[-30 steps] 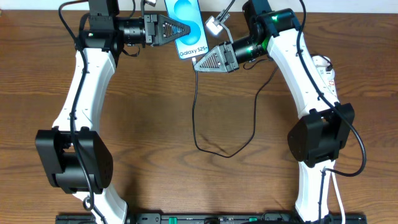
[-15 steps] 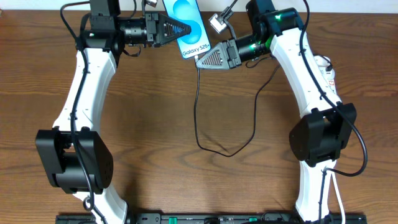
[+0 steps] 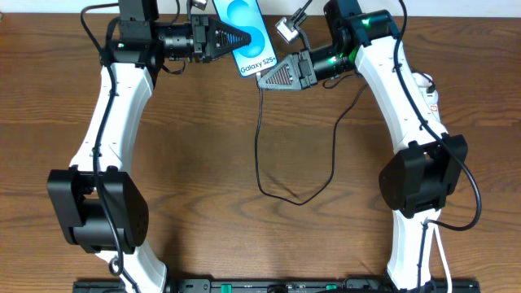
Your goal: Plug charger to phone and switch on socket
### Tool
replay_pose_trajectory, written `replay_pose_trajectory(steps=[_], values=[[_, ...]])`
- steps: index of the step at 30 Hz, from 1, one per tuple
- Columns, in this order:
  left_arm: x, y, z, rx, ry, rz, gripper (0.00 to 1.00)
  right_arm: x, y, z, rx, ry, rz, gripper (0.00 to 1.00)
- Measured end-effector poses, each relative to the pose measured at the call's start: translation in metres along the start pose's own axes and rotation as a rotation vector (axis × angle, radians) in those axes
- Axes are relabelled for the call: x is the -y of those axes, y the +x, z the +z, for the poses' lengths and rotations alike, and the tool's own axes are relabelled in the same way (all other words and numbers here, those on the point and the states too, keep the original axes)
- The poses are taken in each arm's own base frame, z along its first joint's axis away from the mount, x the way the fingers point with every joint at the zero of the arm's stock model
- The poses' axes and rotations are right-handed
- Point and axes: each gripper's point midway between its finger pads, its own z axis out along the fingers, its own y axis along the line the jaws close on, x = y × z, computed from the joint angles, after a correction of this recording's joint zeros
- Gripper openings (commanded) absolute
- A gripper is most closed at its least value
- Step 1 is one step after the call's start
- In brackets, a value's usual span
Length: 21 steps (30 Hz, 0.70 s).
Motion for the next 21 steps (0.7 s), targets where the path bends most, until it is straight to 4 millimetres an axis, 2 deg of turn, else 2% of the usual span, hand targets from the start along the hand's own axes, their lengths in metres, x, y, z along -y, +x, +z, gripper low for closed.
replay_pose_trajectory(steps=[14,21], values=[[-0.004,-0.001,0.004,0.008,-0.025,-0.004,0.07,0.019,0.025,-0.003,-0.082,0.133,0.068,0.01],[-0.004,0.000,0.004,0.008,-0.024,-0.004,0.07,0.029,0.025,-0.021,-0.064,0.175,0.085,0.01]])
